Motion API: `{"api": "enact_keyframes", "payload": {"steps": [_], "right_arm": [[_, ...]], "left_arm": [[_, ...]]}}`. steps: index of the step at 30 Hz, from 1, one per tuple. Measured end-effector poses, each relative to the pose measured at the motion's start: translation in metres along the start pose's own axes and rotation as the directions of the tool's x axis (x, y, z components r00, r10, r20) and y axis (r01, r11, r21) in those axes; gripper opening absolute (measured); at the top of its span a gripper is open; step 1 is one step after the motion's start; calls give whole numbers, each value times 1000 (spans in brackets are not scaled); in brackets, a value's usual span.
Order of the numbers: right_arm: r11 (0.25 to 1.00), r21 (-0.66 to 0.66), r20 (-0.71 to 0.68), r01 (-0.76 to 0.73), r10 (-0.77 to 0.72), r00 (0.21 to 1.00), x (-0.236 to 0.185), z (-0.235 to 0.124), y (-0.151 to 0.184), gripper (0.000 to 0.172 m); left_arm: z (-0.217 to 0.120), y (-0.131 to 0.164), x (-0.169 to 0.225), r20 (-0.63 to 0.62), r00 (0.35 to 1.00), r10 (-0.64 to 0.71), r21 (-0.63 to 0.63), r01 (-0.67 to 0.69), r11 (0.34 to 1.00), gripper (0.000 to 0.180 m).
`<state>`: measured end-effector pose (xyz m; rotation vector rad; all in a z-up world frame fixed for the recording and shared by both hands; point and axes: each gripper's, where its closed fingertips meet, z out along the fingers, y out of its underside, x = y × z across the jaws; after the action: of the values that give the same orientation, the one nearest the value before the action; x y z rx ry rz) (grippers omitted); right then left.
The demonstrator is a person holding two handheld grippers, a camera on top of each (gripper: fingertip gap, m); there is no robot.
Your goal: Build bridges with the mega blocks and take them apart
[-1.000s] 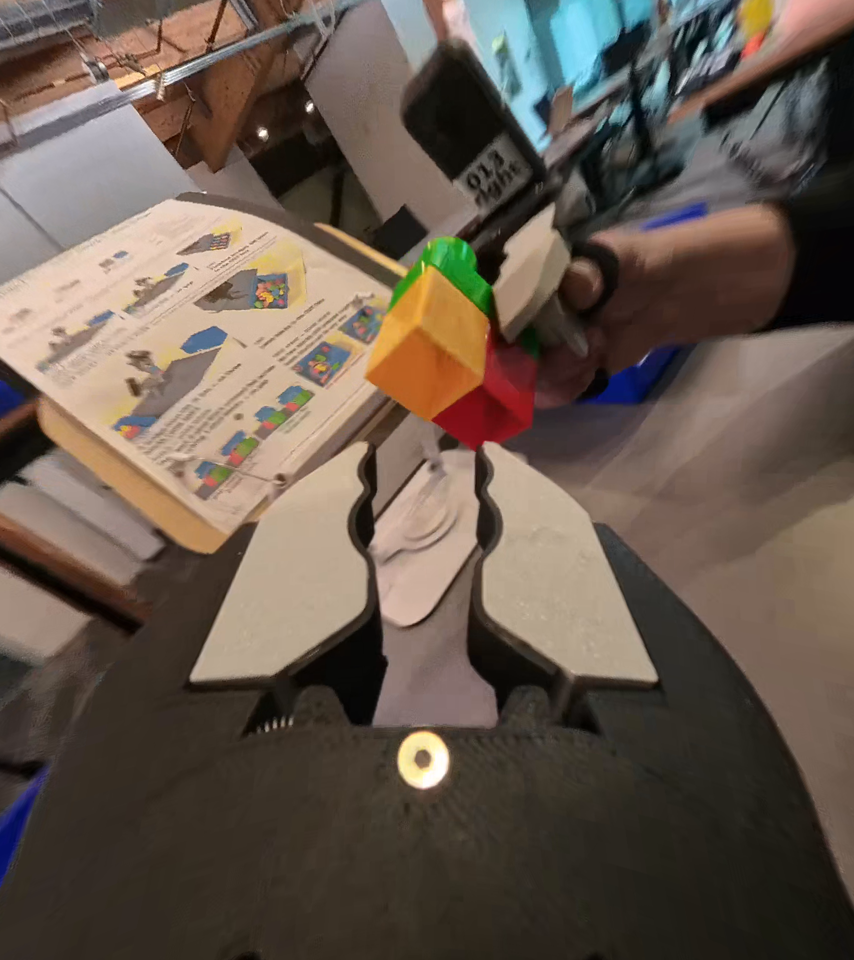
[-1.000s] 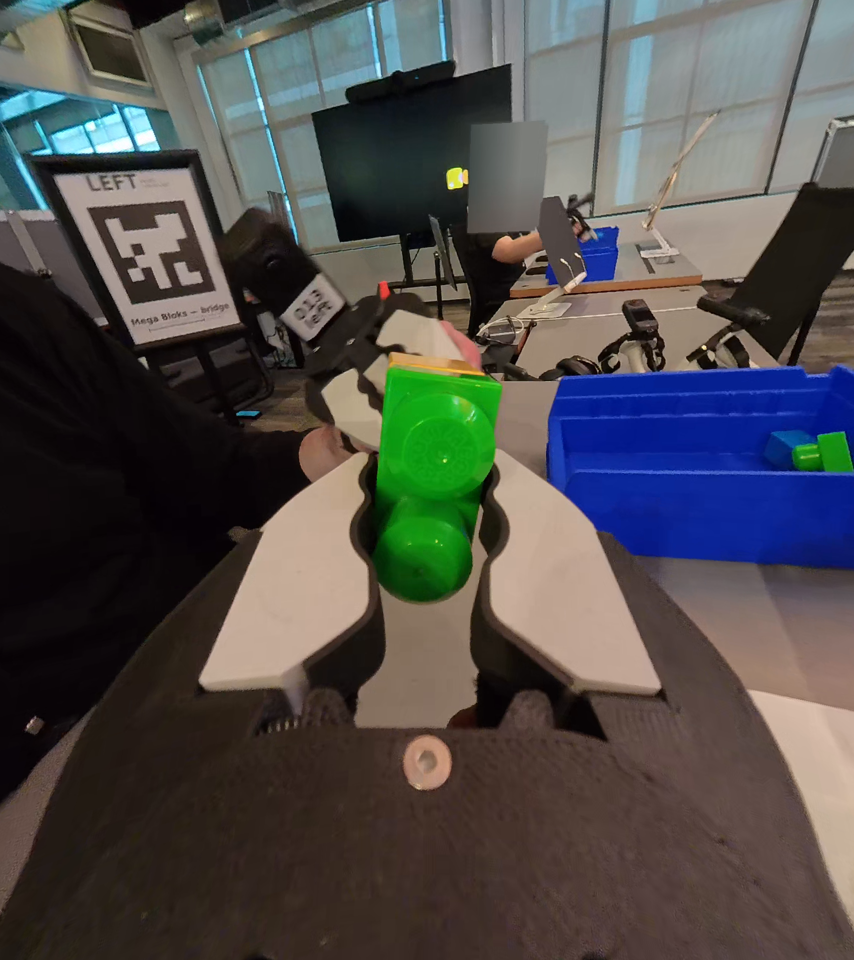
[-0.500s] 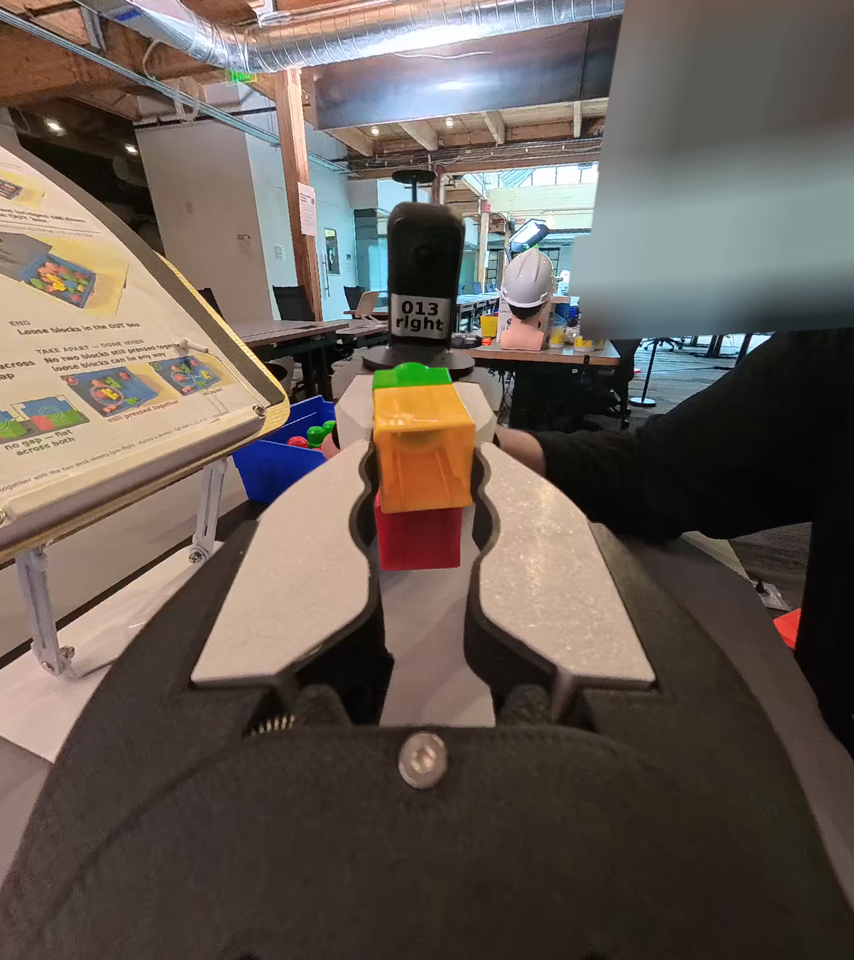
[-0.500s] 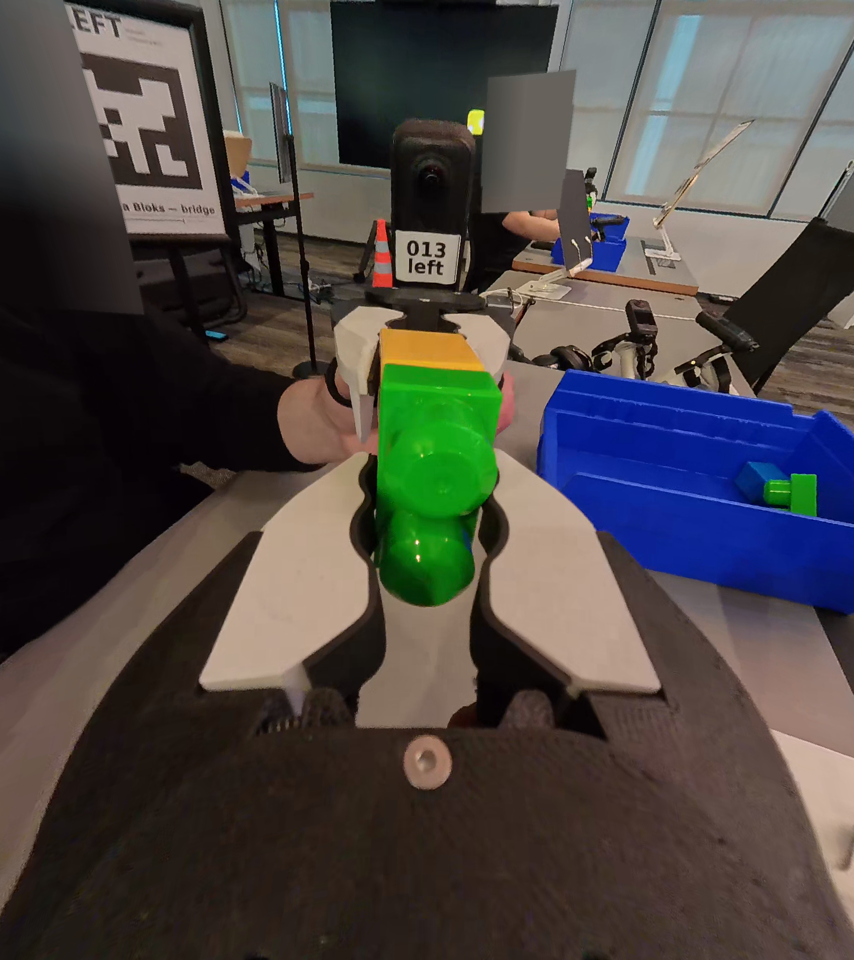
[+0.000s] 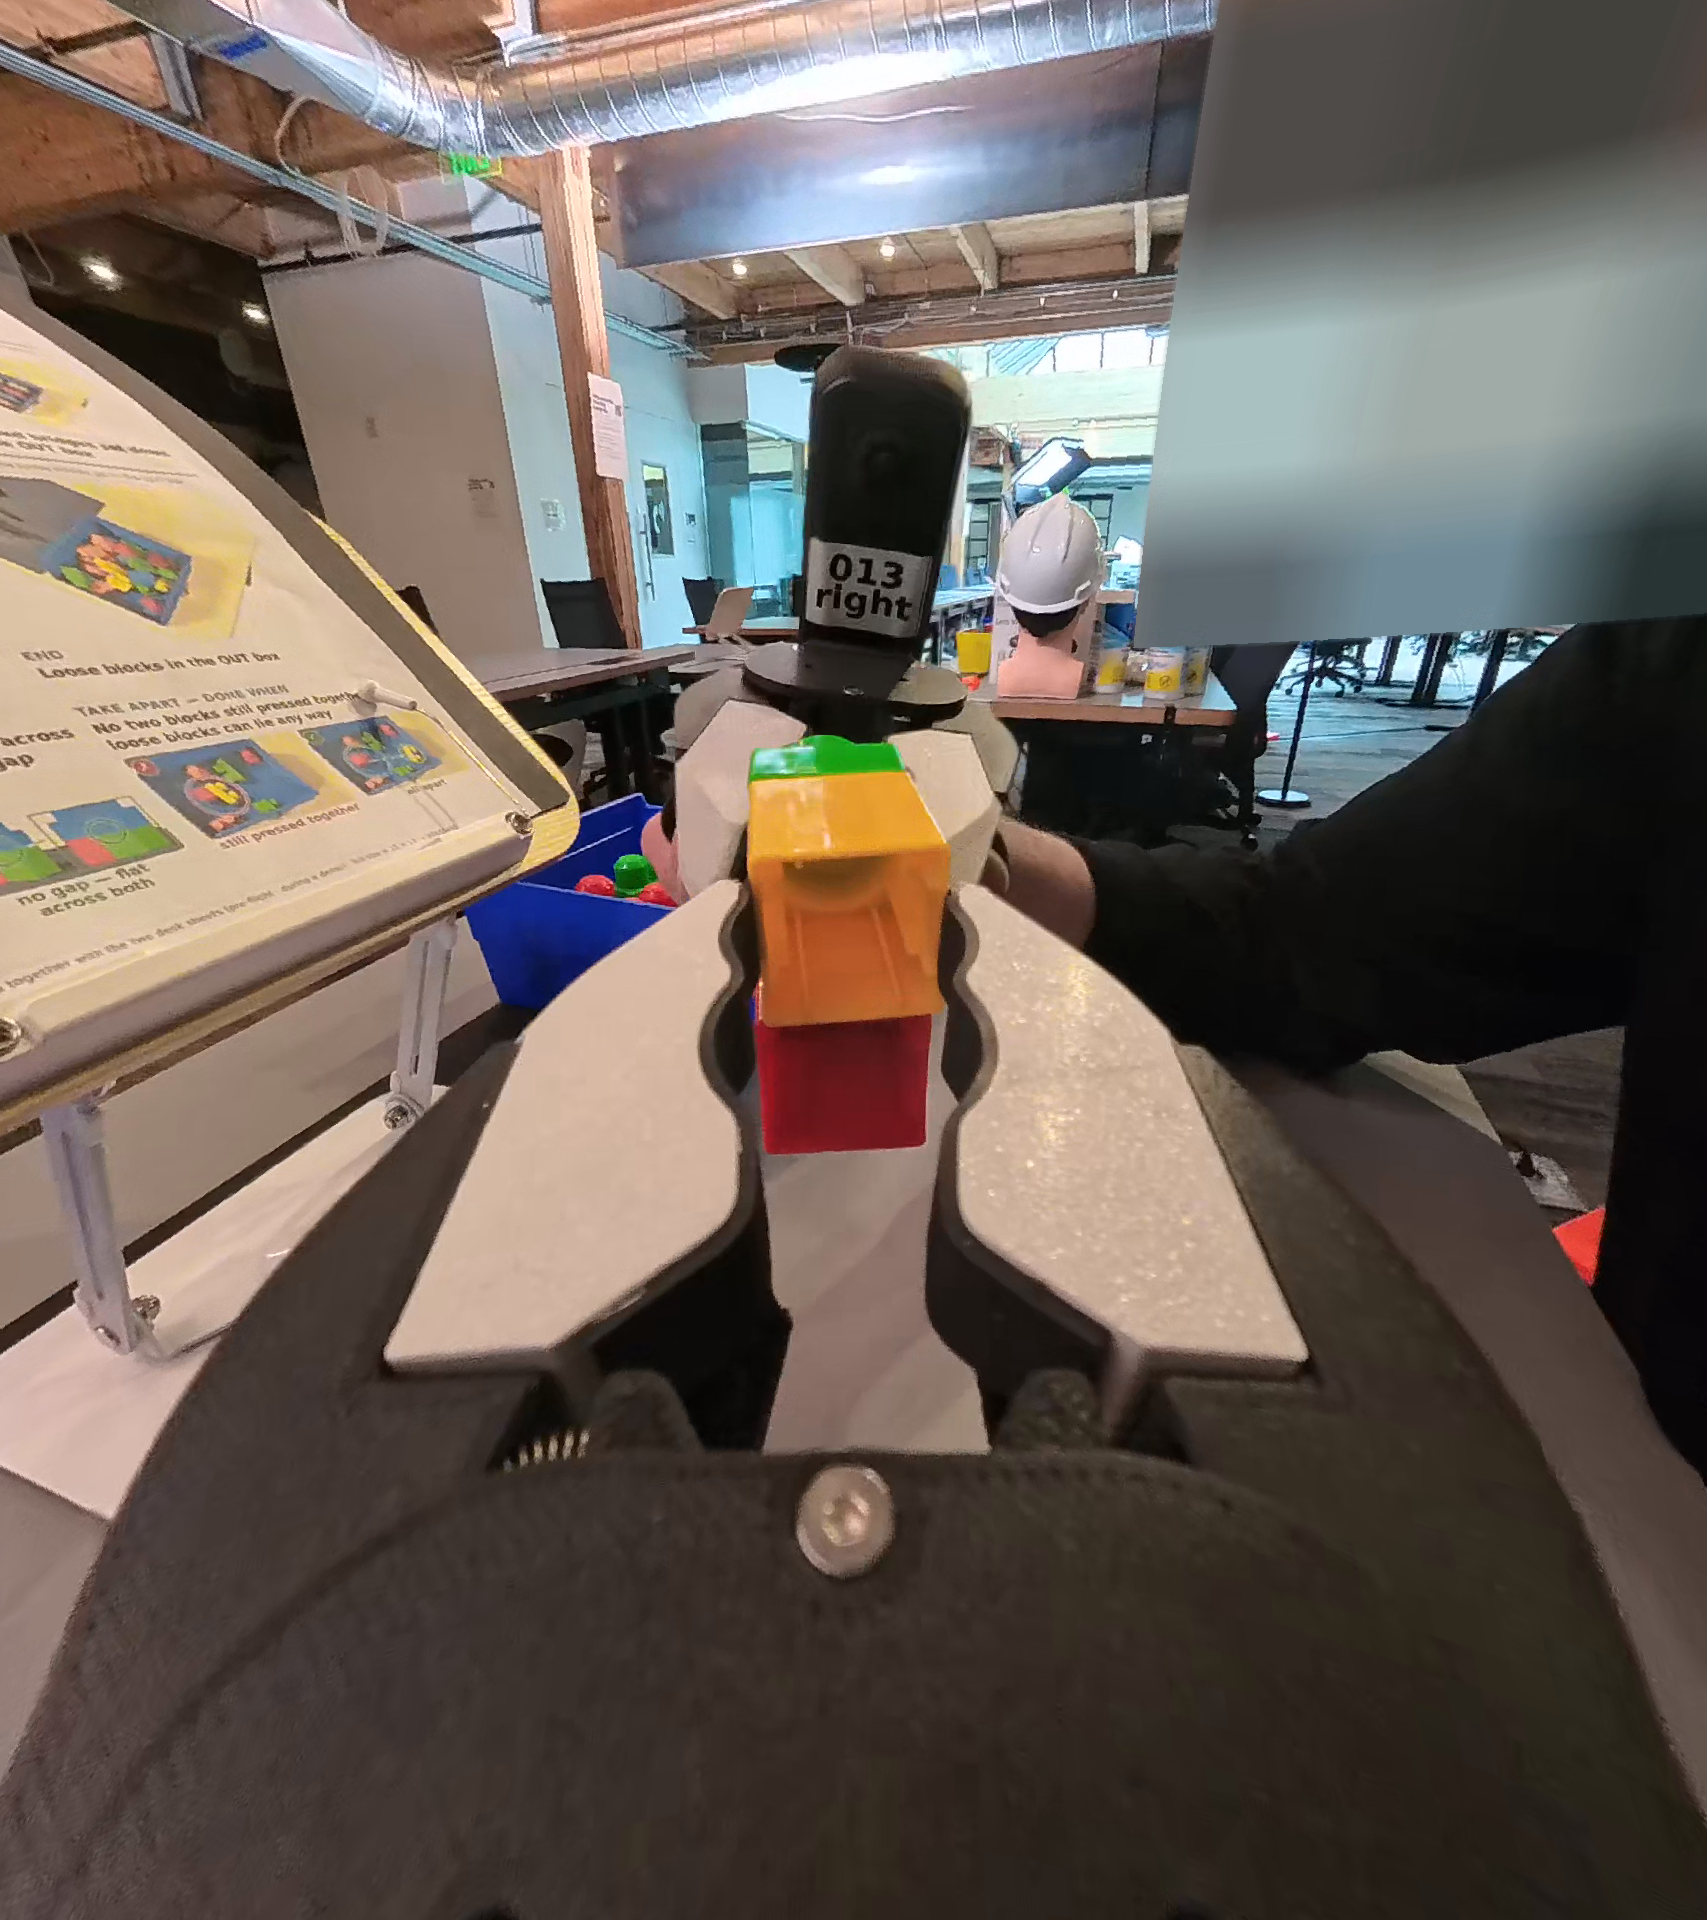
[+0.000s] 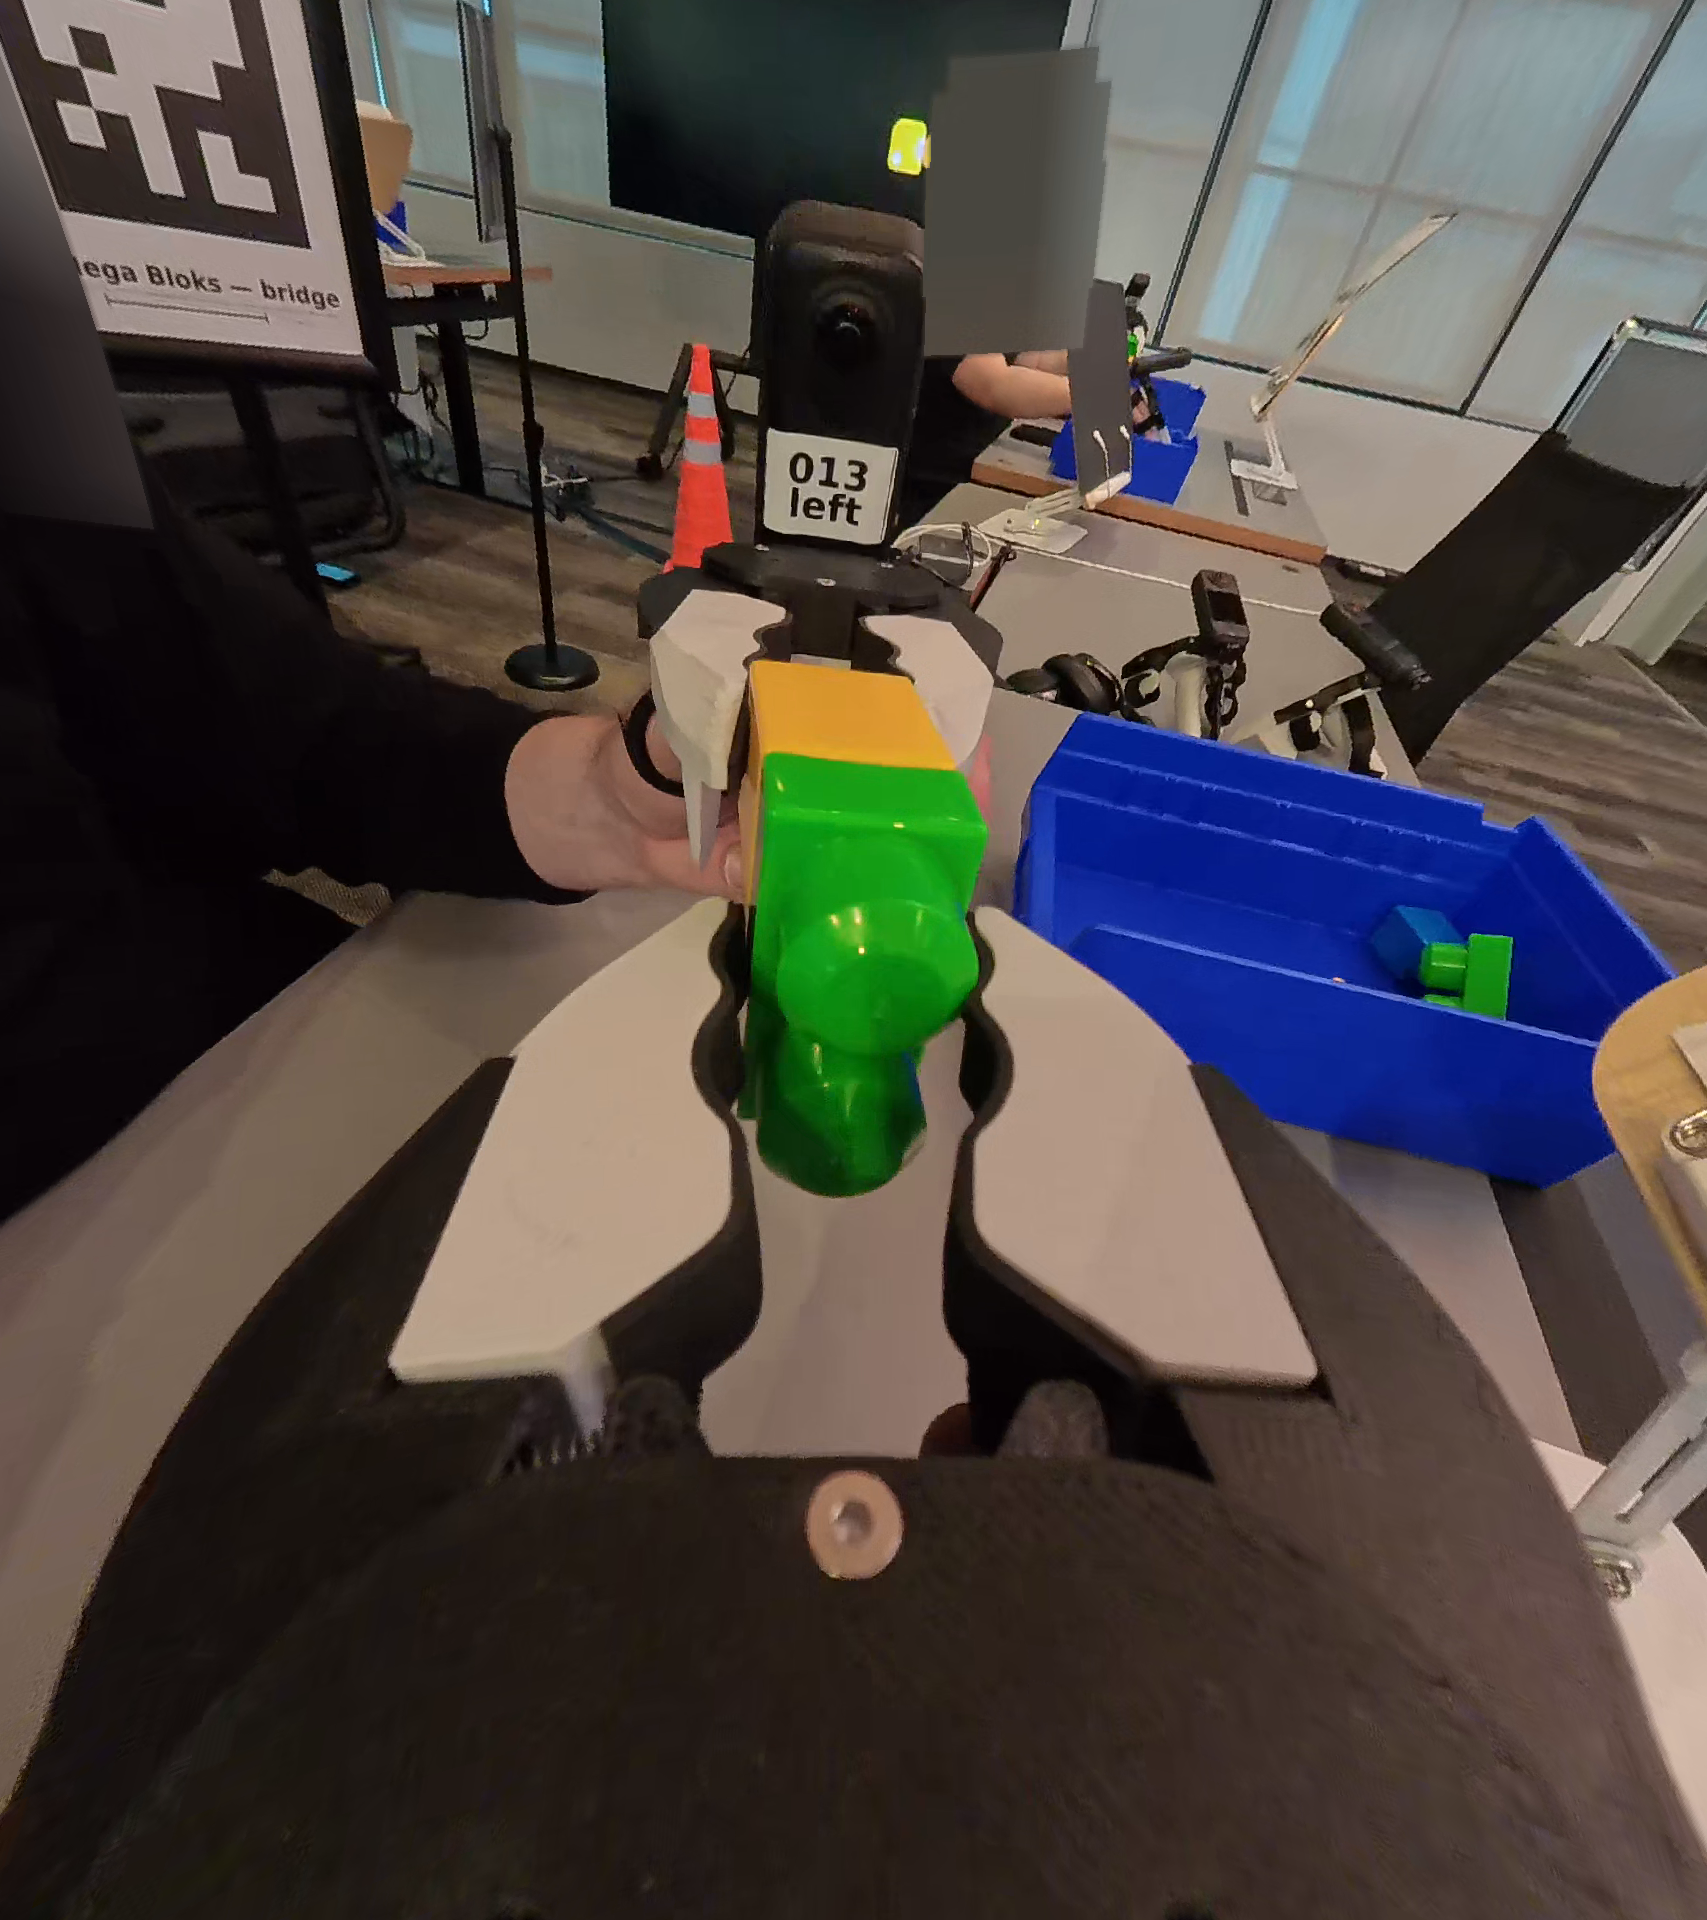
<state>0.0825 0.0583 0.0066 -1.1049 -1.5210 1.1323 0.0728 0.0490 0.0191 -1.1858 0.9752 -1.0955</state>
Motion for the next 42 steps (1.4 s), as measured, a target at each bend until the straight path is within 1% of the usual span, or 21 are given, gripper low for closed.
{"api": "enact_keyframes", "payload": {"steps": [3, 5, 10, 15, 17, 19, 22, 24, 25, 26, 27, 30, 32, 33, 34, 37, 39, 40, 41, 42], "right_arm": [[998, 41, 27, -38, 37, 999, -1, -2, -4, 37], [998, 46, 36, -49, 48, 998, -2, -1, -4, 37], [999, -3, 35, -35, 35, 999, -5, -1, -2, 37], [998, -59, 35, -20, 22, 999, -7, -1, 3, 37], [998, -65, 39, -22, 24, 999, -8, -1, 2, 37], [996, -90, 37, -24, 28, 999, -7, -1, 5, 37], [995, -92, 38, -43, 47, 998, -6, 0, 7, 37], [994, -77, 39, -75, 78, 996, -4, 1, 6, 37], [994, -80, 31, -68, 70, 997, -2, 2, 7, 39], [994, -91, 23, -56, 58, 998, -2, 2, 8, 46], [993, -101, 19, -55, 57, 998, -1, 2, 10, 47], [990, -103, 12, -100, 102, 995, 5, -1, 15, 47], [981, -112, 51, -160, 167, 985, 4, 1, 21, 47], [979, -97, 71, -181, 189, 979, 3, 3, 22, 44], [978, -72, 74, -194, 199, 977, 4, 4, 21, 38], [970, -49, 84, -240, 243, 966, 7, 4, 22, 37], [965, -17, 84, -261, 261, 962, 9, 4, 19, 37], [963, -5, 83, -271, 270, 959, 10, 3, 17, 37], [959, 14, 80, -283, 281, 956, 12, 2, 15, 37], [952, 40, 75, -302, 299, 951, 16, -1, 13, 37]], "left_arm": [[2, 0, 1, 3, 1000, 14, -2, -14, 1000, 32], [1, 0, 1, -1, 1000, 15, -6, -15, 1000, 32], [2, 2, 4, -22, 1000, 1, 7, 0, 1000, 32], [3, 5, 5, -21, 1000, 16, -17, -16, 1000, 32], [3, 5, 6, -29, 1000, 6, -5, -6, 1000, 32], [3, 8, 5, -23, 1000, 11, -23, -12, 1000, 32], [2, 9, 3, -22, 1000, 3, -28, -4, 1000, 32], [1, 7, 1, -25, 999, -24, -15, 24, 1000, 32], [0, 8, -1, -27, 999, -40, -11, 39, 999, 32], [-1, 8, -3, -22, 998, -57, -2, 57, 998, 32], [-1, 8, -4, -23, 997, -74, 8, 75, 997, 32], [-3, 7, -12, -14, 989, -149, 56, 150, 987, 32], [-3, 6, -15, -25, 980, -200, 88, 201, 976, 32], [-2, 7, -15, -37, 975, -217, 94, 220, 971, 32], [-2, 6, -15, -45, 972, -231, 111, 234, 966, 32], [-2, 7, -18, -33, 971, -236, 107, 238, 965, 33], [-2, 6, -20, -53, 963, -264, 108, 269, 957, 33], [-3, 6, -21, -62, 960, -274, 107, 279, 954, 37], [-5, 6, -24, -47, 960, -277, 114, 281, 953, 48], [-7, 6, -26, -34, 961, -276, 111, 278, 954, 55]]}}
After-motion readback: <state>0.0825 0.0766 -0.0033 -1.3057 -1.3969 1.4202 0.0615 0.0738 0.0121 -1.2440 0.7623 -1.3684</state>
